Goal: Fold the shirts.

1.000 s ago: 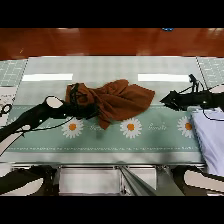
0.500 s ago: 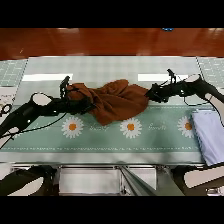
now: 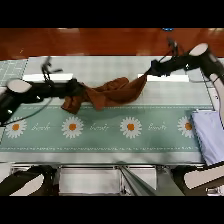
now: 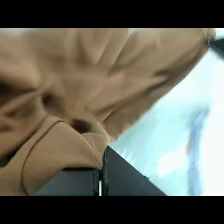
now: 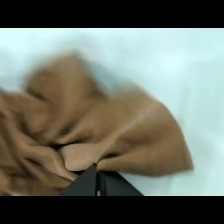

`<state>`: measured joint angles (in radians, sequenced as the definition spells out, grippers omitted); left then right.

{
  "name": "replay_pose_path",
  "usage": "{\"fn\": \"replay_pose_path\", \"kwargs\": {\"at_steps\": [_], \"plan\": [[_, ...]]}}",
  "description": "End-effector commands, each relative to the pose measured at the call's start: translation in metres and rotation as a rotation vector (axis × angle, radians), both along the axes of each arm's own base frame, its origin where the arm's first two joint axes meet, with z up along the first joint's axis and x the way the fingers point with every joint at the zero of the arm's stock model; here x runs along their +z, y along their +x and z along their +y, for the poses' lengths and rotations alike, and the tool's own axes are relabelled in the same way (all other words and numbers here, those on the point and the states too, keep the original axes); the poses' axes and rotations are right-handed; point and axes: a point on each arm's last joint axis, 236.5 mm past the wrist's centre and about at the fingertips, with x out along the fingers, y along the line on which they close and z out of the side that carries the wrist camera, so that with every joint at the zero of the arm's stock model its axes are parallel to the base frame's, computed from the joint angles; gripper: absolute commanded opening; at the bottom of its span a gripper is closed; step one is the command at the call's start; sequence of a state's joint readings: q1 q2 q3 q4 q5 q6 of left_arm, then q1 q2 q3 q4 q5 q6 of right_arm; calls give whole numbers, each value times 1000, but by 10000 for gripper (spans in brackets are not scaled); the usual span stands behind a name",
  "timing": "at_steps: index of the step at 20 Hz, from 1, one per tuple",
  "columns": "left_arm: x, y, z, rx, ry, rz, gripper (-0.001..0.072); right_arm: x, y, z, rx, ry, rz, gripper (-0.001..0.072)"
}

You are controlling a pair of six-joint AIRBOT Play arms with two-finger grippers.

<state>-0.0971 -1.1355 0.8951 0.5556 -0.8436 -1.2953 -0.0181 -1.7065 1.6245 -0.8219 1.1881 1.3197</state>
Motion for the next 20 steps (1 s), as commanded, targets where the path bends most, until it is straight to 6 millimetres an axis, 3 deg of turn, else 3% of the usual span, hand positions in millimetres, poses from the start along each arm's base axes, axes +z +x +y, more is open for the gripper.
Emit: {"fn": "replay_pose_path", "kwargs": {"at_steps": [1,3,5,8,10,13,15,18,20], "plan": [[127,32,41,63,-11,-277,15,147,15,-17,-29,-101,-322,25],[221,32,66,96,9,-480,15,245,0,-30,-78,-153,-545,25],[303,16,84,120,46,-662,14,326,-34,-36,-123,-169,-738,25],[393,-25,99,150,121,-882,15,401,-99,-53,-182,-239,-927,25],[436,-60,101,170,164,-1002,15,434,-142,-64,-221,-292,-1019,25],[479,-118,100,223,233,-1151,14,465,-204,-79,-267,-368,-1108,25],[491,-154,101,278,325,-1215,15,476,-242,-90,-302,-421,-1144,25],[484,-199,96,315,504,-1238,15,483,-285,-99,-333,-457,-1175,25],[473,-222,87,295,570,-1227,15,480,-299,-98,-325,-463,-1168,25]]}}
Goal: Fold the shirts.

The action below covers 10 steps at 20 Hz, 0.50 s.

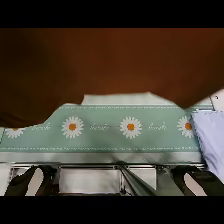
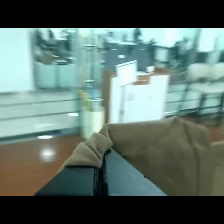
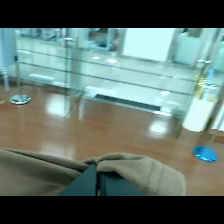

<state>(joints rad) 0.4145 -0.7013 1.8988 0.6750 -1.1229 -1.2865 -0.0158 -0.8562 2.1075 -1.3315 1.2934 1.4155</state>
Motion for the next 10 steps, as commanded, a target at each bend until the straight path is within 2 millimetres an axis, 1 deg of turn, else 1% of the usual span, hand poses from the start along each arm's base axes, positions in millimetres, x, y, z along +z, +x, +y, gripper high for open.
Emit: {"fn": "replay_pose_path", "kwargs": {"at_steps": [1,2,3,5,6,8,10], "plan": [[-11,-43,-9,87,103,-9,15,-3,-35,-8,-34,-24,4,25],[-12,-48,-12,88,106,-16,15,-8,-35,-8,-34,-29,26,25],[-14,-48,-11,89,104,-10,14,-16,-32,-7,-32,-31,55,25],[-29,-35,-6,80,63,70,15,-37,-20,-6,-26,-30,130,25],[-41,-25,-2,72,39,124,15,-53,-9,-6,-24,-27,178,25],[-80,7,12,60,-35,262,15,-86,15,-5,-15,-20,272,25],[-135,47,27,36,-125,421,15,-127,50,-4,-11,-5,368,25]]}}
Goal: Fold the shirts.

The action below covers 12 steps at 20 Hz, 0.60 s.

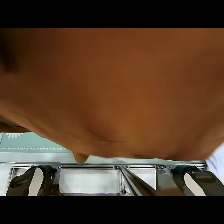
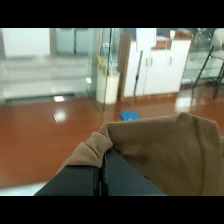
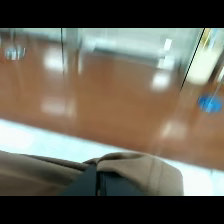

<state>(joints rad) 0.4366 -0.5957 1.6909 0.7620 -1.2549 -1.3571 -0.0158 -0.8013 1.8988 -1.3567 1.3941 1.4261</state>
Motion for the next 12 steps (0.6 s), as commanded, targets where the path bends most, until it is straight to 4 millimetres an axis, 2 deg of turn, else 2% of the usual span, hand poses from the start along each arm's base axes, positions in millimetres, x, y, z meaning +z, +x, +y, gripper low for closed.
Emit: {"fn": "replay_pose_path", "kwargs": {"at_steps": [1,5,6,8,10,12], "plan": [[-88,56,20,-27,-164,249,15,-70,51,2,3,23,165,25],[-213,141,37,-61,-330,471,15,-193,137,6,0,78,423,25],[-246,165,37,-58,-339,516,15,-220,158,9,5,97,477,25],[-299,215,38,-30,-352,581,15,-268,204,15,7,151,534,25],[-340,266,42,24,-366,615,15,-313,246,16,-14,199,562,25],[-368,307,39,30,-370,652,15,-345,282,20,-27,257,575,25]]}}
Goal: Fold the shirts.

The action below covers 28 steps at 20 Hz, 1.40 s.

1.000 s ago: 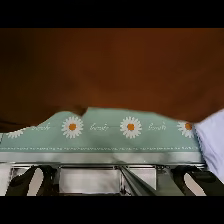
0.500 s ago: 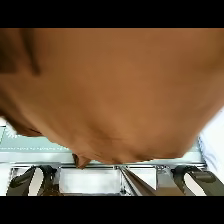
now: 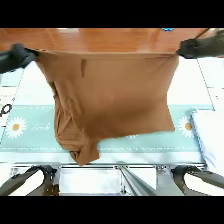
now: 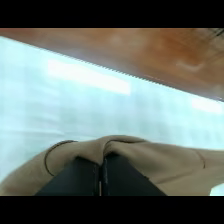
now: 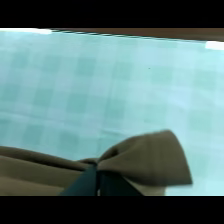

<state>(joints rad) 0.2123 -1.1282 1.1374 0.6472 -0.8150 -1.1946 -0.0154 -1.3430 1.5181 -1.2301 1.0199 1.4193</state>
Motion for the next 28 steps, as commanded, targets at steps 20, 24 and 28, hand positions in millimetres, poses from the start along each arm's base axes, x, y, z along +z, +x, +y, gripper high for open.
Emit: {"fn": "replay_pose_path", "kwargs": {"at_steps": [20,24,28], "plan": [[-138,-113,83,12,-102,644,509,-90,-36,-144,-318,223,397,415],[-188,-196,94,222,-239,698,509,-131,-102,-141,-370,272,411,415],[-230,-226,61,234,-406,794,509,-147,-139,-116,-352,435,401,415]]}}
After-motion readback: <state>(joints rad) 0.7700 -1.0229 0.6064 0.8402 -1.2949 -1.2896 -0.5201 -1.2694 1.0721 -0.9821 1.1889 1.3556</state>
